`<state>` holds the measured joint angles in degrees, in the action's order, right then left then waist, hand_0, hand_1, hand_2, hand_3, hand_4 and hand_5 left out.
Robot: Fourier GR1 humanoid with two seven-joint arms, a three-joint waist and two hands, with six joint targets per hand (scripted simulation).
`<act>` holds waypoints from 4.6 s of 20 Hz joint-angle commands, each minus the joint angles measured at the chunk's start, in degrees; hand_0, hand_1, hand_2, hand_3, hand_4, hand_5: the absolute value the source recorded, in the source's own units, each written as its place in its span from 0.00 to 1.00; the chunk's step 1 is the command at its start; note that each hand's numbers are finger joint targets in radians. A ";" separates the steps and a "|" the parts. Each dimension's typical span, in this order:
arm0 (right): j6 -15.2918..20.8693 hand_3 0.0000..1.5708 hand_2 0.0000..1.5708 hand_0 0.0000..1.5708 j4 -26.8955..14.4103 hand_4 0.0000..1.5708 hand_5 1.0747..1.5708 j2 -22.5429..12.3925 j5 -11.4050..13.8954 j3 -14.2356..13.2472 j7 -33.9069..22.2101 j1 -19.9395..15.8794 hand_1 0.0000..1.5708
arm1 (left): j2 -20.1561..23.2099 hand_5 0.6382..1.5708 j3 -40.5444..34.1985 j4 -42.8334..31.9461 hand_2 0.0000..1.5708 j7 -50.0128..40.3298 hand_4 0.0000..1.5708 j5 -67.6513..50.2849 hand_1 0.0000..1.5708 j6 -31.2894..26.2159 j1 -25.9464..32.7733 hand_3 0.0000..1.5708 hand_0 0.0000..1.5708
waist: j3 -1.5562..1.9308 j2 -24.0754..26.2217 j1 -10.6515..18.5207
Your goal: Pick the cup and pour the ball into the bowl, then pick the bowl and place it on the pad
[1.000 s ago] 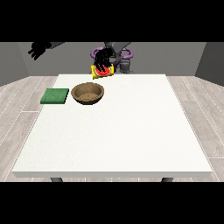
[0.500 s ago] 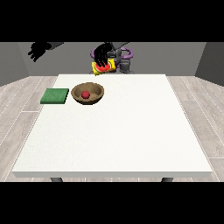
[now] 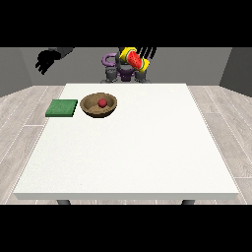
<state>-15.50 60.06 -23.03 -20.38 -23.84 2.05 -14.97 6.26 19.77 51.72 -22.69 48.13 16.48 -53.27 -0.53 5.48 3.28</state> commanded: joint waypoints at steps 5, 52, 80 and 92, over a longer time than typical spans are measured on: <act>4.30 0.00 0.00 0.00 -0.89 0.49 0.97 2.76 1.34 -0.55 2.36 1.53 0.00 | 1.58 1.00 -24.45 11.53 0.00 10.26 0.68 -33.00 0.00 -7.12 1.68 0.00 0.00 | -0.02 -3.13 6.49; 19.06 0.50 1.00 1.00 -30.77 0.54 0.83 9.27 7.92 1.42 20.88 -9.51 1.00 | 29.97 0.96 -46.85 22.68 0.00 10.17 0.65 -67.56 0.00 -39.16 7.61 0.00 0.00 | 0.47 -23.05 10.40; 14.42 0.37 1.00 1.00 -16.47 0.70 0.99 -20.04 10.05 6.65 -11.00 -12.83 1.00 | 33.72 0.97 -52.60 10.69 0.00 17.68 0.77 -66.93 0.00 -41.47 17.36 0.00 0.00 | 0.47 -14.67 0.97; 16.78 0.29 1.00 1.00 -19.88 0.68 0.99 -14.64 9.45 4.33 -5.01 -15.33 1.00 | 37.82 0.98 -54.11 5.96 0.00 25.80 0.77 -67.26 0.00 -44.73 20.86 0.00 0.00 | 0.53 -19.59 0.73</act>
<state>-1.16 40.41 -40.33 -10.70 -19.23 -3.18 -28.39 43.34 -34.36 59.14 0.45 -19.52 -27.68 -32.66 0.00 -12.53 3.93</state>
